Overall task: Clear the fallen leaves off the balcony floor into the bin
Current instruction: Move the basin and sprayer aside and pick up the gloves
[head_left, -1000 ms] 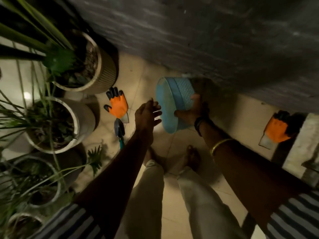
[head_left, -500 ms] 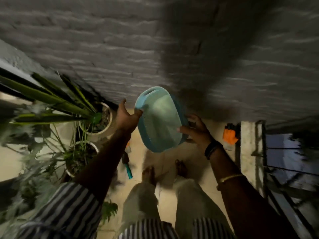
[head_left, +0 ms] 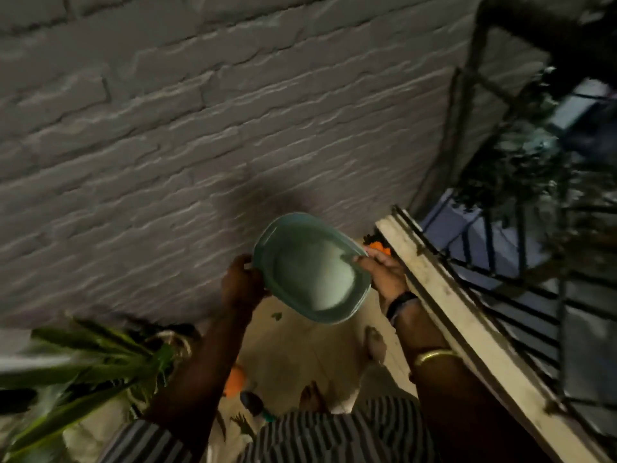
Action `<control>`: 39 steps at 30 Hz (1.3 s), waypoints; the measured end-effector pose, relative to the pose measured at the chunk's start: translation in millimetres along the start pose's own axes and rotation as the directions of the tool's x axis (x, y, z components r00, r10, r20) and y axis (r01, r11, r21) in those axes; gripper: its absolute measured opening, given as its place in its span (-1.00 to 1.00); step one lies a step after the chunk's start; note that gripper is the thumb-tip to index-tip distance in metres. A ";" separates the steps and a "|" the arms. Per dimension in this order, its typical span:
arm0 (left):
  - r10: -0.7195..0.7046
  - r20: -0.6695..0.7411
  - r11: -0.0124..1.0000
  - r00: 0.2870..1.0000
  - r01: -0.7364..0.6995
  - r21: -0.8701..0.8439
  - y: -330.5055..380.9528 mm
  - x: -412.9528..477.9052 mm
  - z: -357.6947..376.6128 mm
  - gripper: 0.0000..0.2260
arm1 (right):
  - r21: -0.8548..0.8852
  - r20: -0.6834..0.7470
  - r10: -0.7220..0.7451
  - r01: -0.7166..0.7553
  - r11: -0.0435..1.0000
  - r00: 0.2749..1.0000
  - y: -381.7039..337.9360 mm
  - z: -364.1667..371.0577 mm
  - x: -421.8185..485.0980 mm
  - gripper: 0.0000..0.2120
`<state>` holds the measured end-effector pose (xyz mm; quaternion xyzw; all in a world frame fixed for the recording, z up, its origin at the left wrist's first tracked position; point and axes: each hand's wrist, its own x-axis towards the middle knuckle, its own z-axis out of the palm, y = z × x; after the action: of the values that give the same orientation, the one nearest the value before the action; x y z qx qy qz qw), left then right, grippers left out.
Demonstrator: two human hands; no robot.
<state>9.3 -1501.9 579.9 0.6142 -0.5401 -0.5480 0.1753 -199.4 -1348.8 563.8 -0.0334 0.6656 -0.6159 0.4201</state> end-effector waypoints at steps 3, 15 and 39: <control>0.004 0.088 0.998 0.996 0.002 -0.070 9.7 -19.0 25.4 -0.71 | 0.115 -0.180 -0.051 0.072 0.991 0.982 8.4 -29.7 -32.2 -0.75; 0.104 0.645 0.986 0.757 -0.165 0.035 18.0 -138.9 176.7 -0.69 | 0.335 -0.721 0.050 0.284 0.899 0.691 67.7 -194.2 -165.1 -0.58; 0.201 0.960 0.721 0.195 -0.693 -0.010 -166.9 -646.2 456.7 -0.70 | 0.297 -0.919 0.369 0.373 0.879 -0.138 250.2 -543.6 -567.0 -0.62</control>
<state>-187.0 -717.7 603.5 0.0249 -0.8041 -0.5768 -0.1418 -41.8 -539.9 584.6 0.5464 0.5704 -0.5645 -0.2394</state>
